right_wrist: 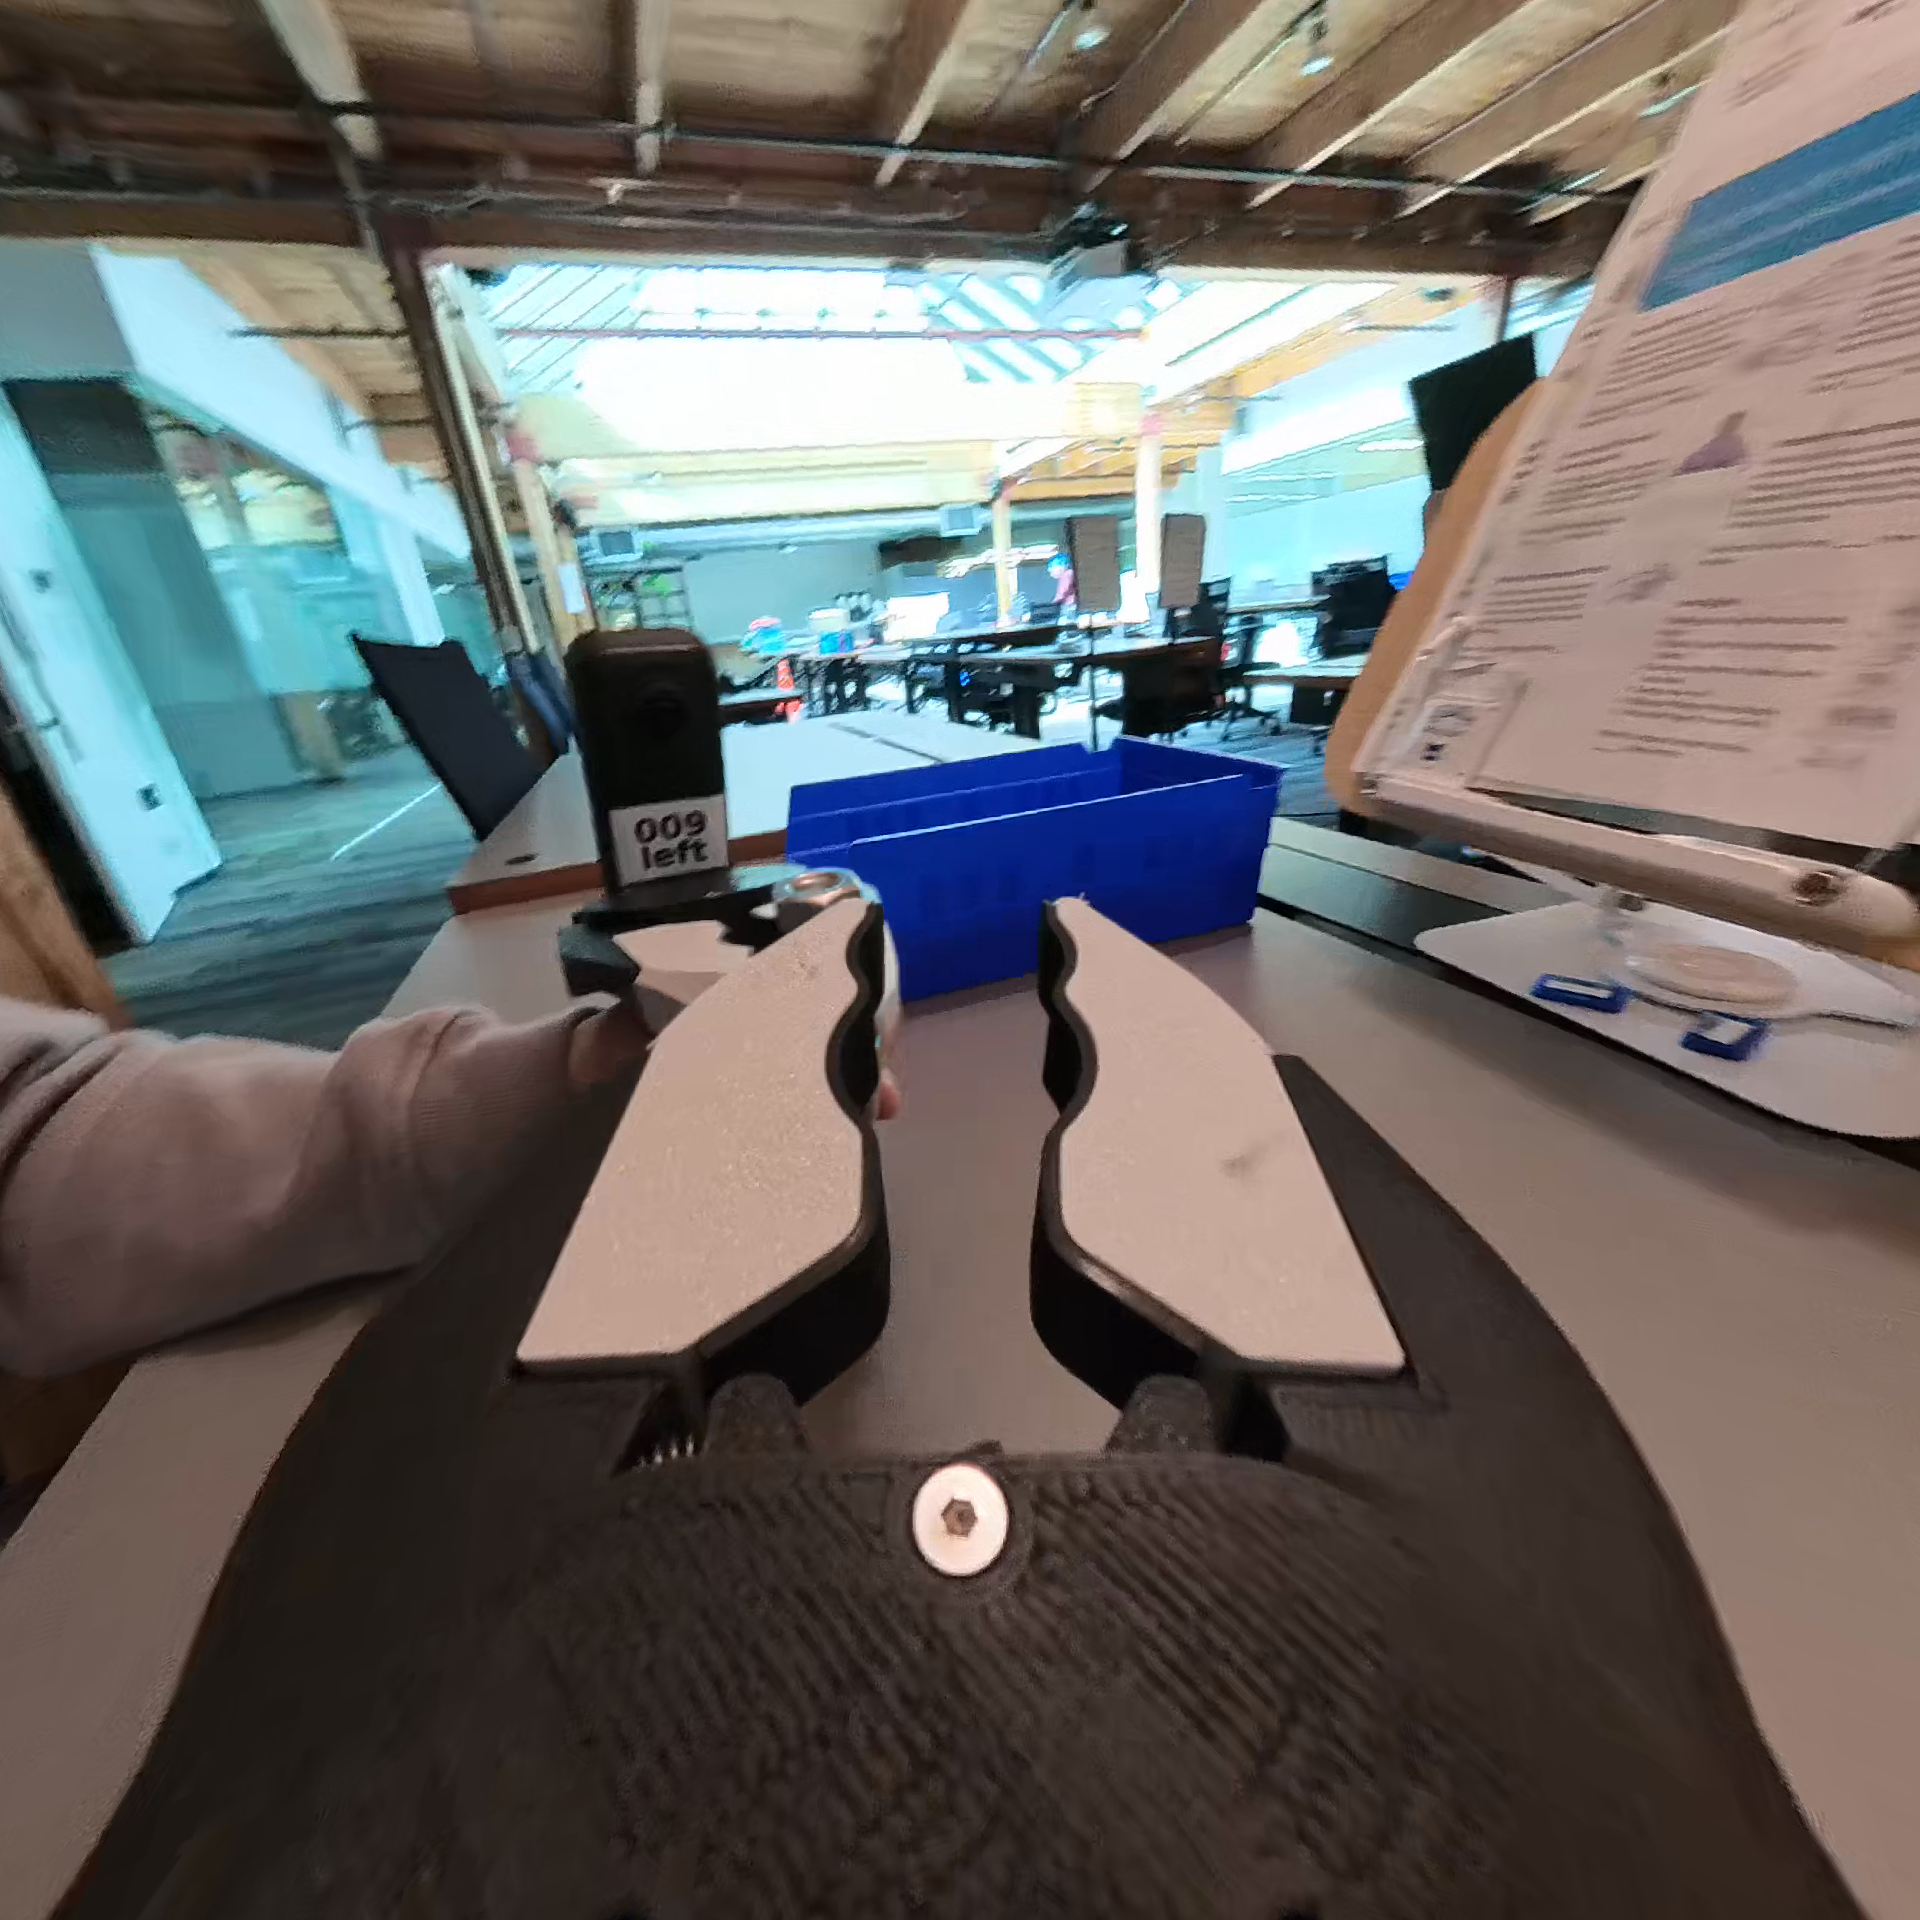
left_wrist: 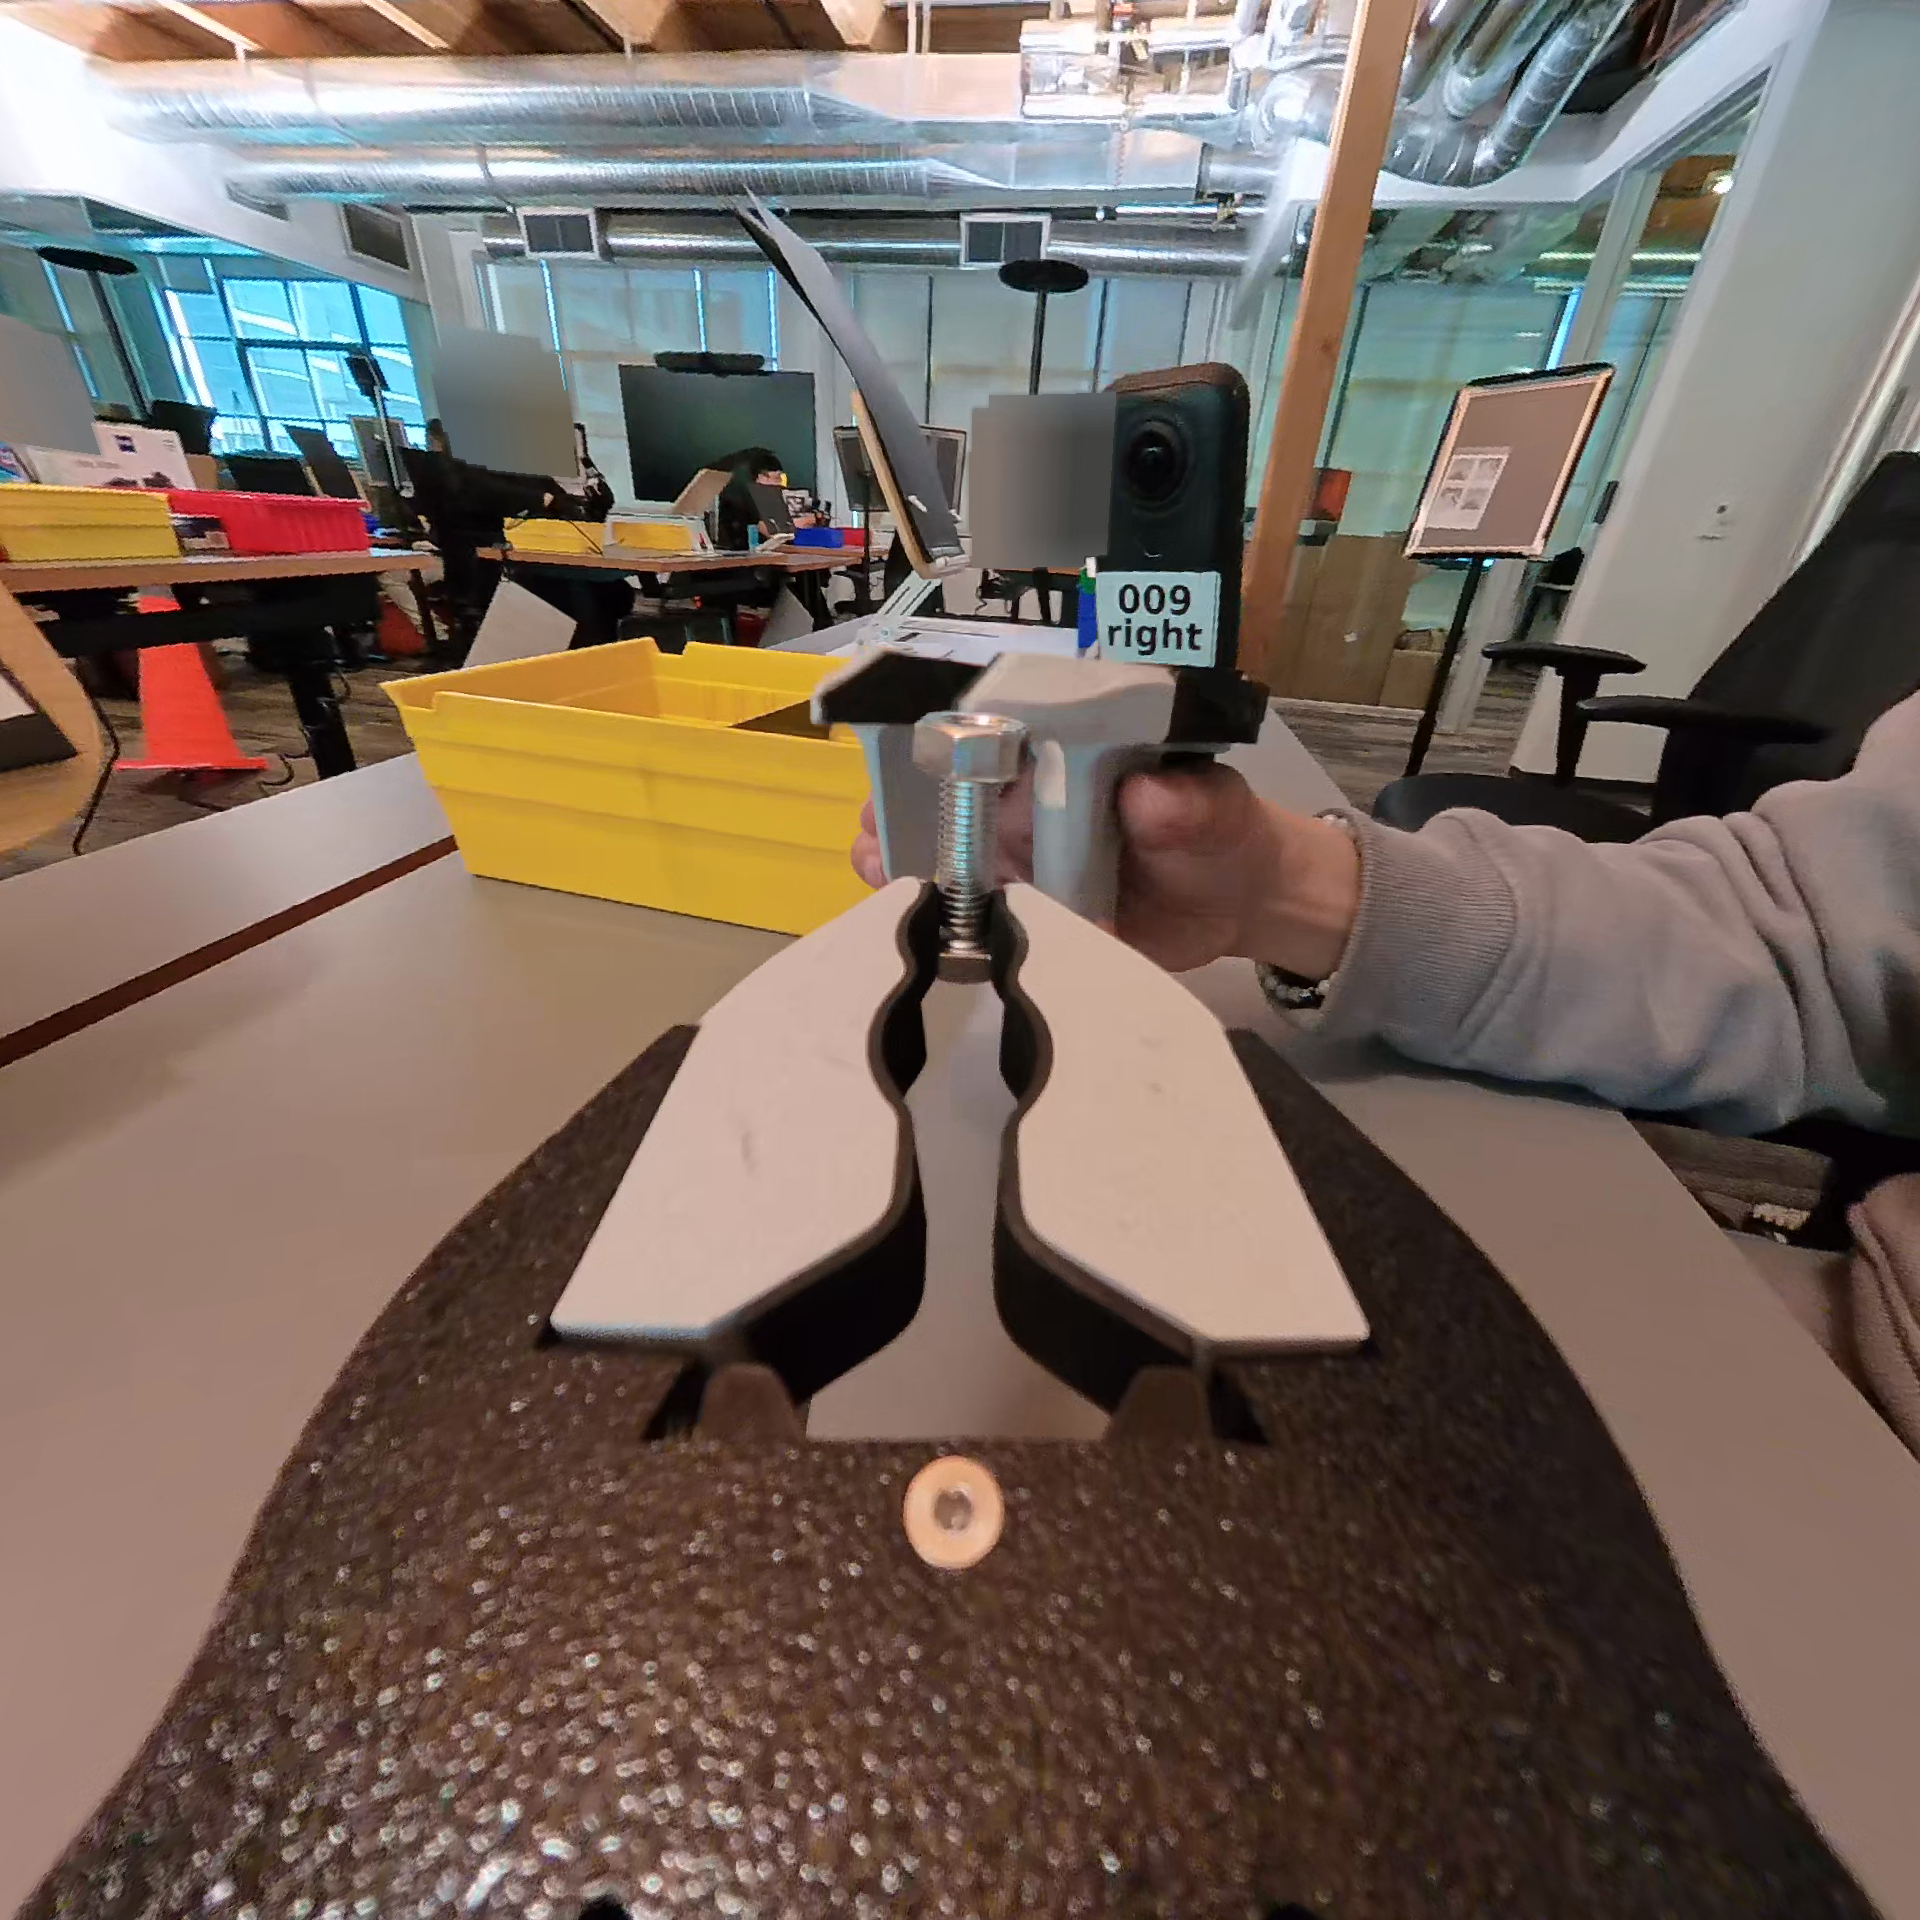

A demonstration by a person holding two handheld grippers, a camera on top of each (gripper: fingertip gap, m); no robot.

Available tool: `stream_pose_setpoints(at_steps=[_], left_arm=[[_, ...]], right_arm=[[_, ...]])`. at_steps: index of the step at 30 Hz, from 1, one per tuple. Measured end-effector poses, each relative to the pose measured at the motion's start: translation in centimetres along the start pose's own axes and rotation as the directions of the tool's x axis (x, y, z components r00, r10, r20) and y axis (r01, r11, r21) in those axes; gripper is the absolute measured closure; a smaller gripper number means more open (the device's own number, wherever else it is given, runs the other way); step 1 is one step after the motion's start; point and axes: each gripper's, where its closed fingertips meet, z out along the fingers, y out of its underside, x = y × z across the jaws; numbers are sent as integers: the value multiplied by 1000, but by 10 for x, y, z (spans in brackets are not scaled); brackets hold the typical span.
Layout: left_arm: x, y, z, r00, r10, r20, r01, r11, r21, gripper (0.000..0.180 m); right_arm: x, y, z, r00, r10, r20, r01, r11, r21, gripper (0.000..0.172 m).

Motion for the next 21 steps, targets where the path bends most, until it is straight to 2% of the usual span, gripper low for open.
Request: stream_pose_setpoints(at_steps=[3,6,12,18,21], left_arm=[[-5,4,1,999,9,37,-9,1000,-20,172],[-8,9,3,997,37,72,-34,998,-50,172],[-13,10,3,991,64,117,-57,996,-61,172],[-13,12,5,988,92,128,-82,993,-79,172],[-10,10,6,989,95,115,-87,994,-73,172]], right_arm=[[-2,-1,-1,1000,10,19,-10,1000,4,135],[-15,6,7,998,-43,45,44,999,-31,130],[-12,16,16,992,-117,-40,114,991,-74,139],[-16,17,19,995,-97,-29,95,994,-62,153],[-19,15,17,997,-73,15,74,995,-60,153]])
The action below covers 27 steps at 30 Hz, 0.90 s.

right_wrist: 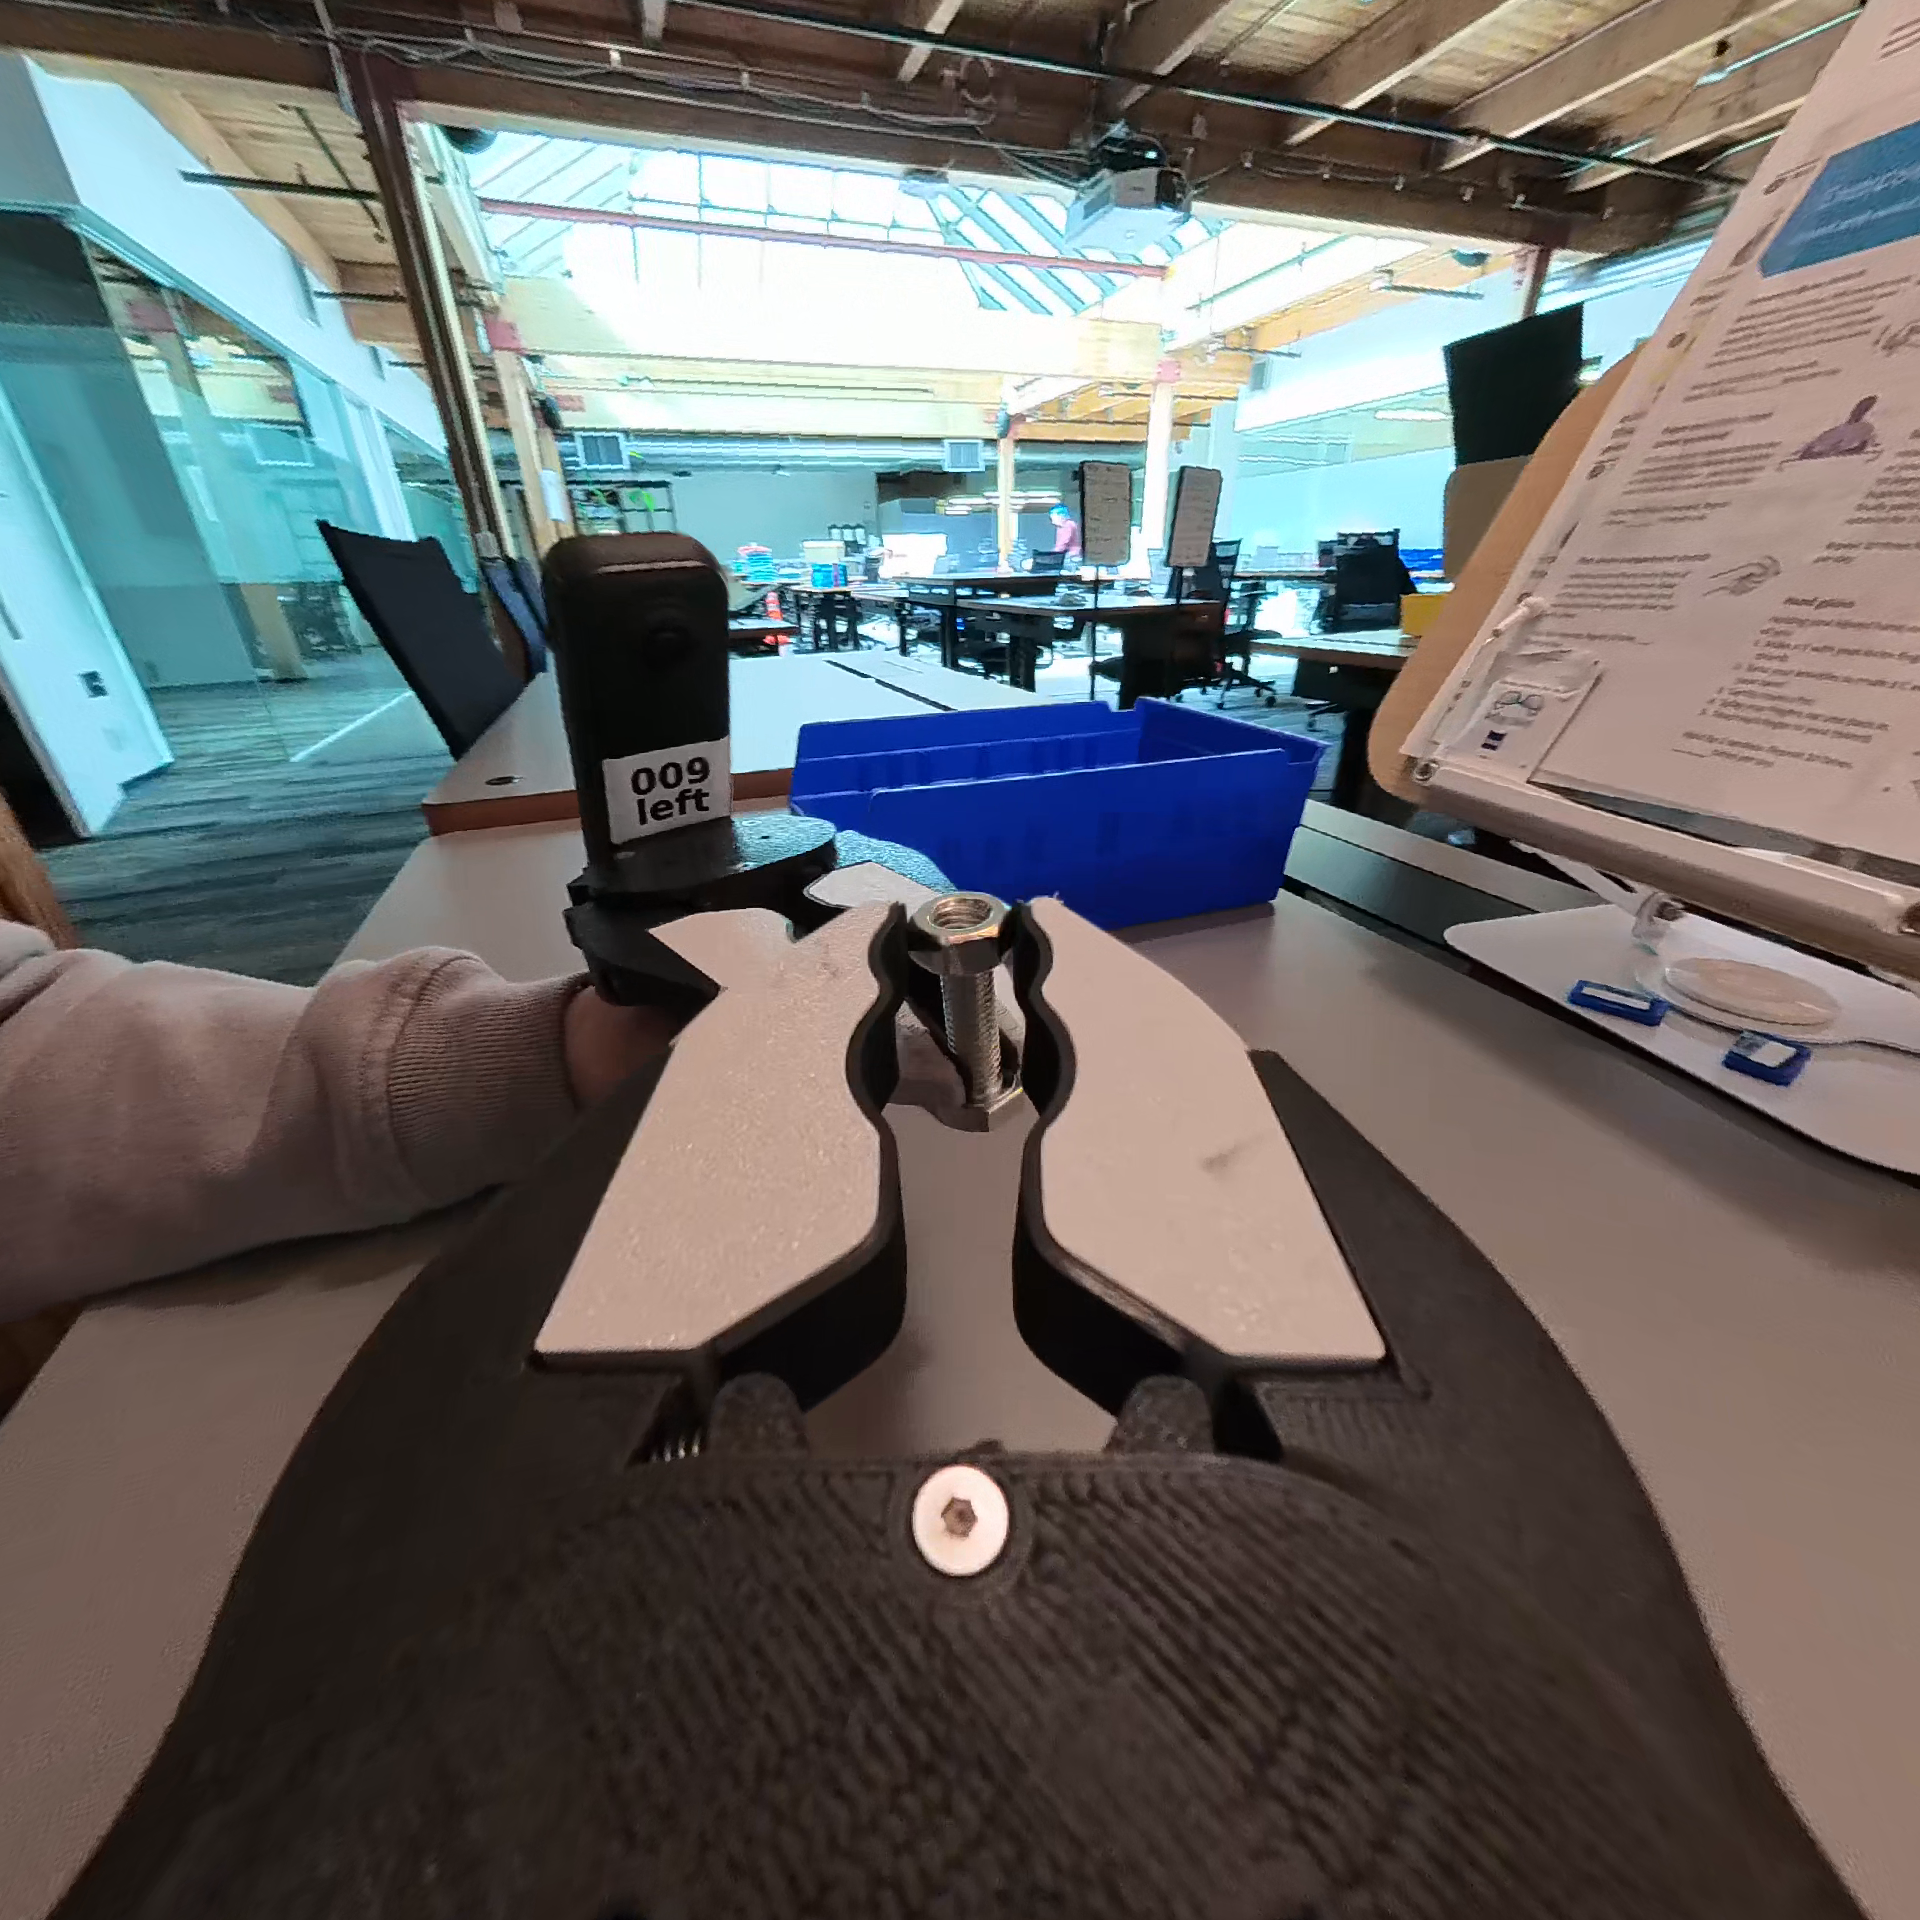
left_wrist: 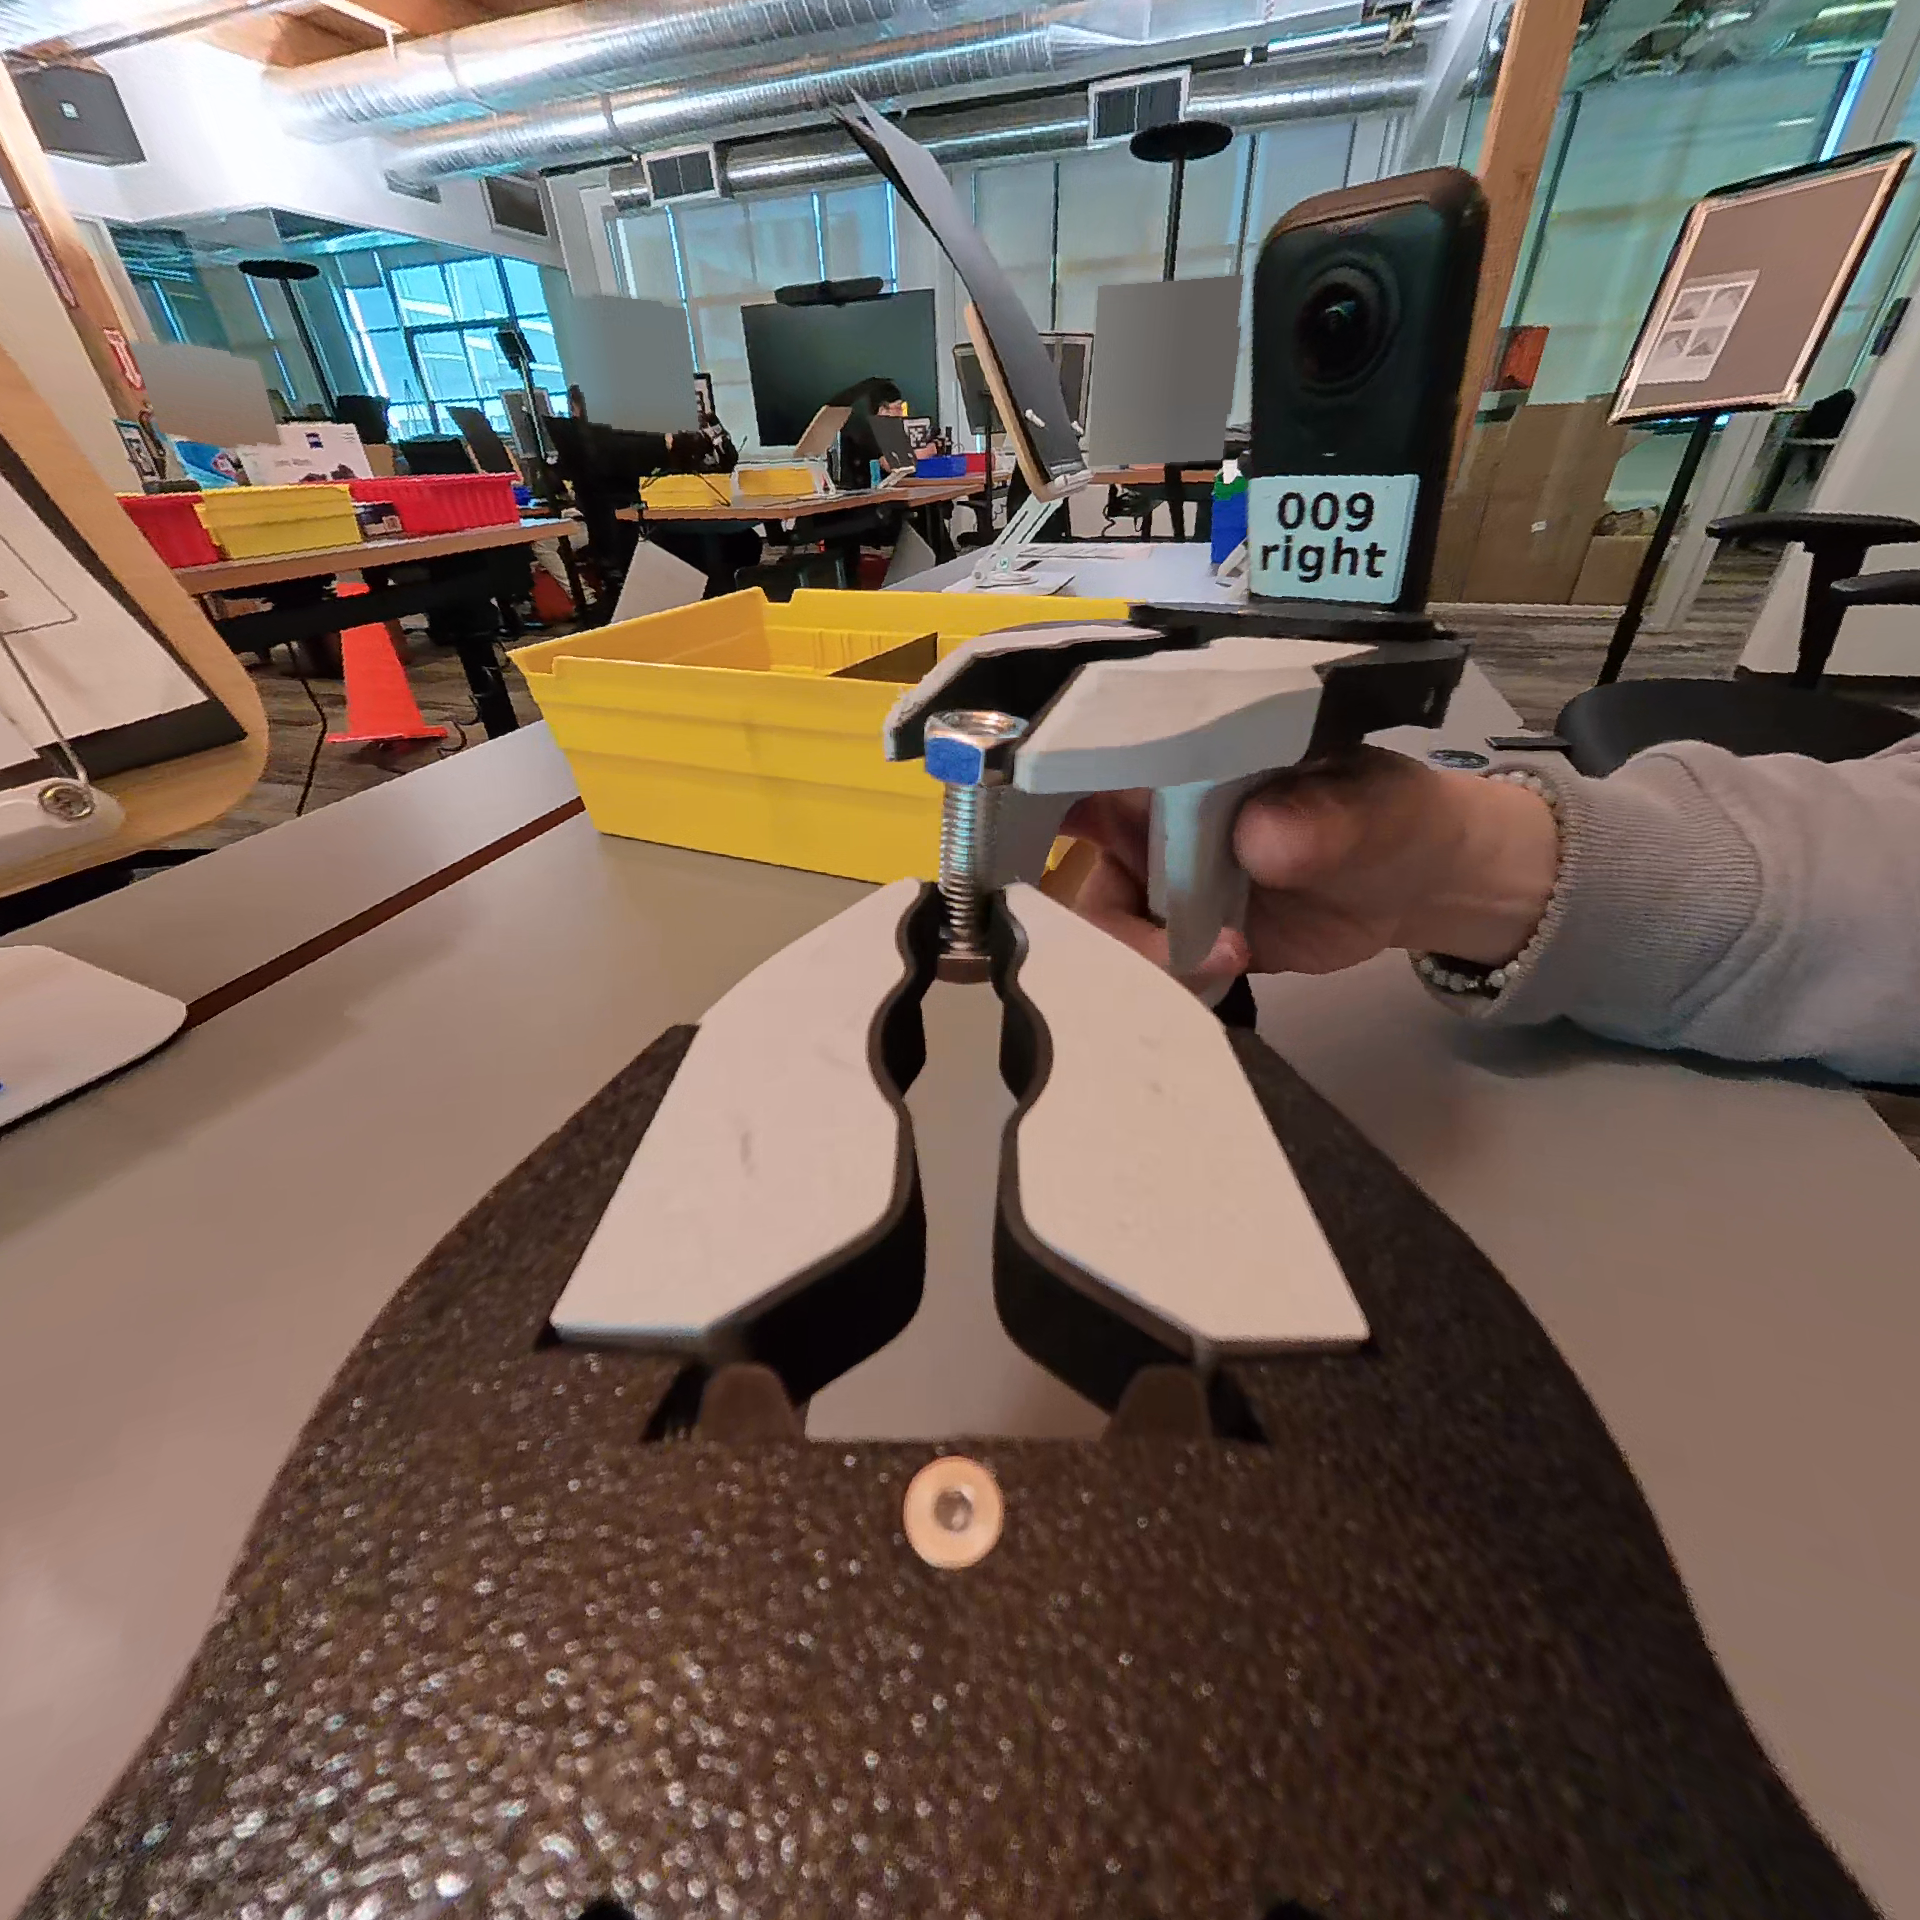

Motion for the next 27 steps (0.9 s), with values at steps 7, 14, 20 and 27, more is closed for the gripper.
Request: stream_pose_setpoints(at_steps=[7,14,20,27], left_arm=[[4,-1,-1,999,-4,-33,4,1000,1,172],[-4,1,-3,1000,-1,12,1,1000,-17,172],[-5,4,-1,1000,3,21,-2,999,-37,172],[-3,6,0,1000,4,16,-3,999,-48,172]], right_arm=[[8,-22,-16,997,48,52,-53,994,91,153],[147,-46,-141,532,-439,-724,249,898,-362,153],[191,41,-223,534,-489,-690,-213,712,-669,153],[192,22,-217,518,-426,-742,-141,813,-565,126]])
